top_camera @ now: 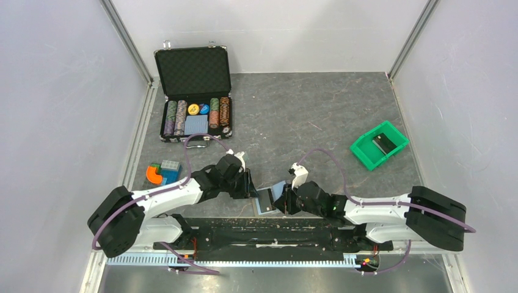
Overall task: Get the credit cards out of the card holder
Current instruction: Remove the credit card from the card holder.
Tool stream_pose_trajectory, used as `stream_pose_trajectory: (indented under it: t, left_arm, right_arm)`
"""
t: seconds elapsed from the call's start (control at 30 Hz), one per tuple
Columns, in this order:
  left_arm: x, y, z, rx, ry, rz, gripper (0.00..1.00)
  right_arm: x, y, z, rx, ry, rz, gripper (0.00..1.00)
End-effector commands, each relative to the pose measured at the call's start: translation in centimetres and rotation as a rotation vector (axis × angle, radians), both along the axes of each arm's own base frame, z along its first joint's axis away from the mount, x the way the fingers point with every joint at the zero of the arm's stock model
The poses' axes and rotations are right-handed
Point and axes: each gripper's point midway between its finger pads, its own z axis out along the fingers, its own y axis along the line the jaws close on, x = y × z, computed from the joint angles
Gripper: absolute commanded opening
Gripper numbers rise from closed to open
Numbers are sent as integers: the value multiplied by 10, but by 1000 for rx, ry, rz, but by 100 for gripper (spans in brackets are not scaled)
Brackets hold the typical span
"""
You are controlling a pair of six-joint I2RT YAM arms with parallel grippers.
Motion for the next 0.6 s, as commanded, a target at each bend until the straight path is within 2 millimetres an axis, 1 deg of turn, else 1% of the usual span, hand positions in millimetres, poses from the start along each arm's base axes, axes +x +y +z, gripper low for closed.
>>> stream_pose_trajectory:
  t: [0.0,0.17,0.23,0.37,0.47,0.57]
  left_arm:
    - [0,-9,9,-56,-32,-44,35]
    - [-2,-14,16,-105,-32,-44,32]
    - [-2,-17,15,-126,-26,-49,31]
    - [-4,-15,1,-107,-4,-45,29]
    - [-9,-10,-13,-75,27,-39,28]
    - [-12,-6,-19,-61,41,-30,29]
  right_arm:
    - [9,14,17,66,-17,-16,26]
    - [7,13,9,72,6,-10,26]
    - [6,13,7,83,20,-9,26]
    - [4,11,2,85,37,-7,25]
    - [5,8,-2,78,41,-17,26]
    - [6,5,-6,69,51,-27,26]
